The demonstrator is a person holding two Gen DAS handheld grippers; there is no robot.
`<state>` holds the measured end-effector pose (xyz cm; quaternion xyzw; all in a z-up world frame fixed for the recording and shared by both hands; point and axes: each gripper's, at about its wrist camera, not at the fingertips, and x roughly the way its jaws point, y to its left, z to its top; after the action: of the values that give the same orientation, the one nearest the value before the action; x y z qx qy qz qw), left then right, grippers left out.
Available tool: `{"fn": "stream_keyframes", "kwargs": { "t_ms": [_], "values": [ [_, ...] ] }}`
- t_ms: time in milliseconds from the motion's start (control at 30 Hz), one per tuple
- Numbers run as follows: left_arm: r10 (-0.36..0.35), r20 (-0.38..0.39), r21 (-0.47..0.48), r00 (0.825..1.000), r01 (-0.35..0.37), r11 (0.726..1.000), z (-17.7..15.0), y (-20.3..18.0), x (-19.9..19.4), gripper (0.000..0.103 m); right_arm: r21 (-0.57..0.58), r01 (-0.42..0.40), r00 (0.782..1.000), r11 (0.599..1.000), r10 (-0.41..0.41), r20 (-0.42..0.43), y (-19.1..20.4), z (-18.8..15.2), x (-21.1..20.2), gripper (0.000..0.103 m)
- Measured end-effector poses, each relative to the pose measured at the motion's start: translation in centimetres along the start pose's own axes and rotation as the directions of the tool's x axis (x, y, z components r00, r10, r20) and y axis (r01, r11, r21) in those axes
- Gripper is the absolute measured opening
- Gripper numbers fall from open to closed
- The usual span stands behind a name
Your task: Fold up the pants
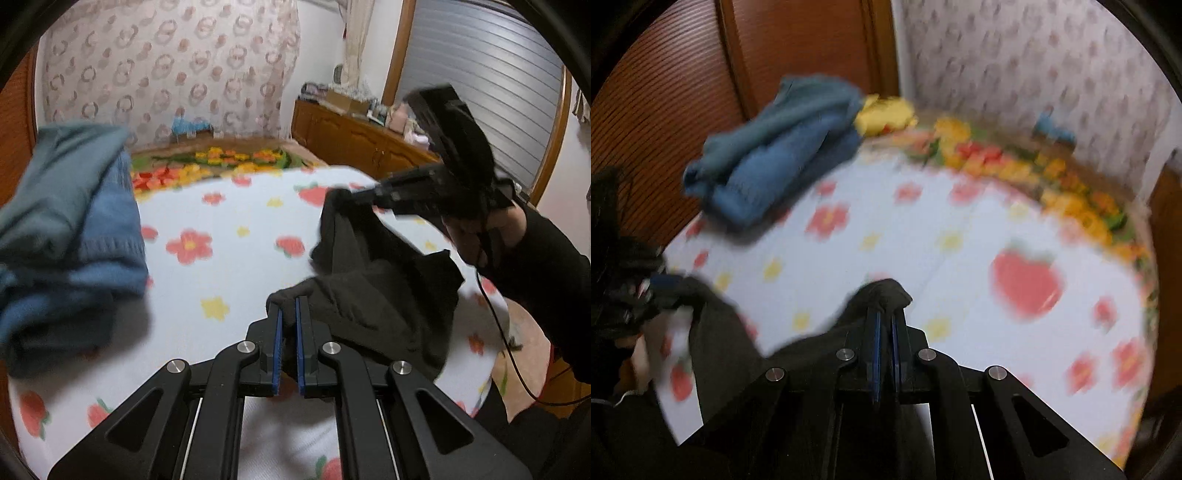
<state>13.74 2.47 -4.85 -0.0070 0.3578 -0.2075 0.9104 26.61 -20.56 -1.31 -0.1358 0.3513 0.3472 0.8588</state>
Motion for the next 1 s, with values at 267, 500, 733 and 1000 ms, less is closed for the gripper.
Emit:
{"fn": "stream_keyframes", "kwargs": {
  "t_ms": [267,500,733,1000],
  "values": [
    [0.142,0.024,-0.001,0.990,-0.142,0.990,4.2,2.2,2.8,0.007,0.048,0.261,0.959,0.964,-0.265,0.100,-3.8,7.4,1.5,0.005],
    [0.161,-0.033,-0.010,0.986,-0.161,0.987,5.1,3.4,5.8,0.022,0.115,0.259,0.964,0.959,-0.264,0.035,-5.4,6.0,4.3,0.033],
    [0.147,-0.038,-0.005,0.988,-0.148,0.989,3.4,2.0,5.0,0.048,0.131,0.174,0.983,0.976,-0.181,0.038,-5.6,2.3,0.7,0.033],
    [0.129,-0.029,0.003,0.991,-0.129,0.992,1.7,-0.5,3.3,0.048,0.115,0.126,0.991,0.985,-0.129,0.020,-4.8,-1.8,-5.0,0.033]
  ]
}}
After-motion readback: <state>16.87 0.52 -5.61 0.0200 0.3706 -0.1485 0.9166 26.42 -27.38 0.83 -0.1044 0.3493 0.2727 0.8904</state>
